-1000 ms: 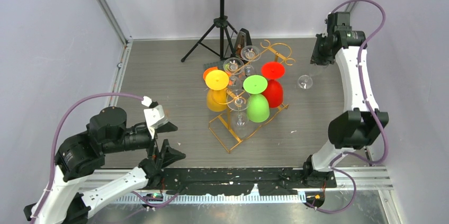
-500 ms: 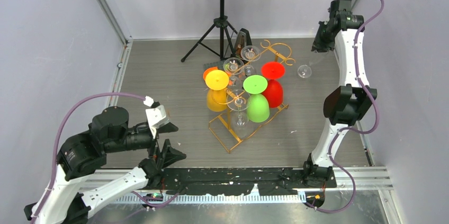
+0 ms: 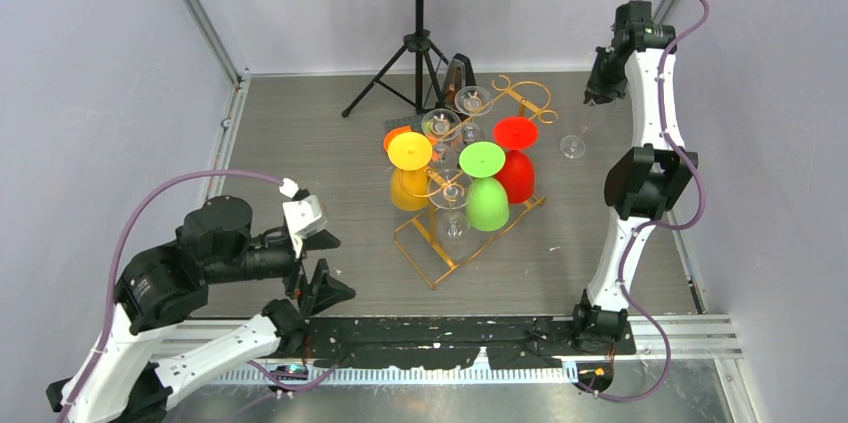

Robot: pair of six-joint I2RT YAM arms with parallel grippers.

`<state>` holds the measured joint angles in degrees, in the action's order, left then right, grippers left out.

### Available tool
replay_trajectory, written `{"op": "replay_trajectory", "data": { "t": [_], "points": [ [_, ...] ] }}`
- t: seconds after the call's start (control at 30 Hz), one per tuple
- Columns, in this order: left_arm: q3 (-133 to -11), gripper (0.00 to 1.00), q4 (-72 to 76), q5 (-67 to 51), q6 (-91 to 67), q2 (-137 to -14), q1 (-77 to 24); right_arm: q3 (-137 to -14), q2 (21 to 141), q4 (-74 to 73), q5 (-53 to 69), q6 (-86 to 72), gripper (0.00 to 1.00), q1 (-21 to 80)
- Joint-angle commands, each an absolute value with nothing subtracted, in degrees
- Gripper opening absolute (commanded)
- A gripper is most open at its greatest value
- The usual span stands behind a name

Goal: Take the wine glass off the wine glass rack
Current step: Place the wine glass at the center of the board.

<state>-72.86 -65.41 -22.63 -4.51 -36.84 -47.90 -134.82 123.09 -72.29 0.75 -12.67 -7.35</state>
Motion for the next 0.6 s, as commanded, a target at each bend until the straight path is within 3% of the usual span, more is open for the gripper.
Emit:
{"op": "replay_trajectory", "data": {
  "t": [0.0,0.1,0.47,0.57],
  "points": [
    [-74.4,0.99,-64.0,-23.6,-5.1,-37.8,-48.0,-138.4,123.1,-73.0,0.4,-12.7,0.06,-8.1],
    [-74.6,1.00,-64.1,-23.7,-5.1,-38.1,-48.0,-138.5,123.5,-73.1,0.3,-12.3,0.10,-8.3],
    [-74.4,1.00,-64.3,-23.3,-5.3,-38.5,-48.0,-139.6,123.0,-71.9,0.3,-12.8,0.47,-8.4],
    [-74.5,1.00,-64.5,-23.3,-5.5,-38.6,-48.0,-139.8,121.5,-70.3,0.3,-13.9,0.52,-8.4]
  ]
}}
